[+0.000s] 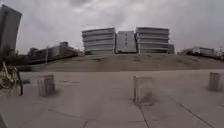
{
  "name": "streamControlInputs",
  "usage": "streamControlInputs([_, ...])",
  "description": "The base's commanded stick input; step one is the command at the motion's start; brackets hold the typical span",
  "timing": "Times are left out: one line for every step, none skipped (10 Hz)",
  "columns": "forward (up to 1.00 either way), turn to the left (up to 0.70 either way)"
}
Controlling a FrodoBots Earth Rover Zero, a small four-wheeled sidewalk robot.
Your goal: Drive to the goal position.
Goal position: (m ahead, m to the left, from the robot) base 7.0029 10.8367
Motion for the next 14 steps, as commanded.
streamControlInputs([0.06,-0.01])
streamControlInputs([0.06,-0.01])
streamControlInputs([0.06,-0.01])
streamControlInputs([0.06,-0.01])
streamControlInputs([0.06,-0.01])
streamControlInputs([0.06,-0.01])
streamControlInputs([0.06,-0.01])
streamControlInputs([0.06,-0.01])
streamControlInputs([0.06,-0.01])
streamControlInputs([0.05,-0.01])
streamControlInputs([0.05,-0.01])
streamControlInputs([0.04,0.0])
streamControlInputs([0.04,0.0])
streamControlInputs([0.05,0.0])
